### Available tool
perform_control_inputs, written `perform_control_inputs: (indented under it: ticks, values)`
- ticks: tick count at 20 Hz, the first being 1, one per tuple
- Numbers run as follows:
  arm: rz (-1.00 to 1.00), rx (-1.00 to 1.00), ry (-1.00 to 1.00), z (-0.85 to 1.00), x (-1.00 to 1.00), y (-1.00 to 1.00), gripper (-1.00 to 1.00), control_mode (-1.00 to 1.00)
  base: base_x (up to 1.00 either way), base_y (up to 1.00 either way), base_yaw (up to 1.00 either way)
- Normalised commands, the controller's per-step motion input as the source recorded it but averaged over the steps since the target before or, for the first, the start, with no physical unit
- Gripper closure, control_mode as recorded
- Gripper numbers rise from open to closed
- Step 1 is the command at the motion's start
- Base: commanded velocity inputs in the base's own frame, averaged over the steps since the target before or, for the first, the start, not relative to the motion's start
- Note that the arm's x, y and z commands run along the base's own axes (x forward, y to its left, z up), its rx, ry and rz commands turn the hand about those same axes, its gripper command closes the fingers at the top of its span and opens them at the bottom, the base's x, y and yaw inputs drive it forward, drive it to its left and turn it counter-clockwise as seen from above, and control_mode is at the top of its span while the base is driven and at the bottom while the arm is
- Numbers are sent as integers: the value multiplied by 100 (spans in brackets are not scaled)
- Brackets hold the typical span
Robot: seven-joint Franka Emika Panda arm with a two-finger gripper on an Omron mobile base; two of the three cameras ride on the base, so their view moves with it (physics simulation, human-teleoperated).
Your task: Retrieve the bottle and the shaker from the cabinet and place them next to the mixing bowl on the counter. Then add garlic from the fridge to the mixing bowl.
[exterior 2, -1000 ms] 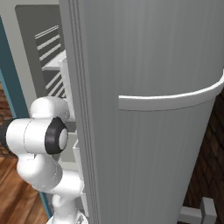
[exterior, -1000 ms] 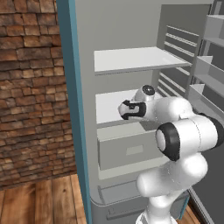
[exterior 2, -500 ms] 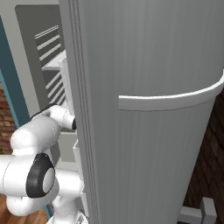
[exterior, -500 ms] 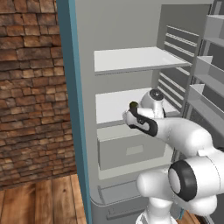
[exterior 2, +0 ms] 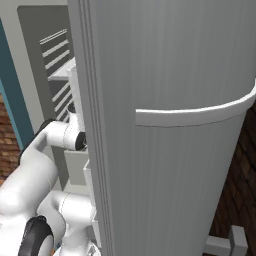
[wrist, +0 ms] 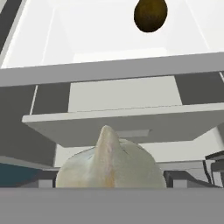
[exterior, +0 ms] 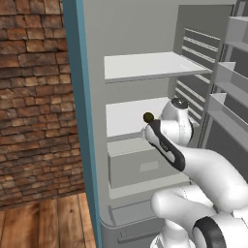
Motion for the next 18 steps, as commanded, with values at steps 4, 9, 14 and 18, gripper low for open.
perform_control_inputs:
  ticks: [4,9,14,18]
  values:
    - [0,0,19,36,-32,-18,100,-100,0,0,0]
    - [-1,0,20,36,-29,-12,100,-100,0,0,0]
    - [0,0,16,32,-54,-3,100,-100,0,0,0]
    - [0,0,8,35,-60,0,100,-100,0,0,0]
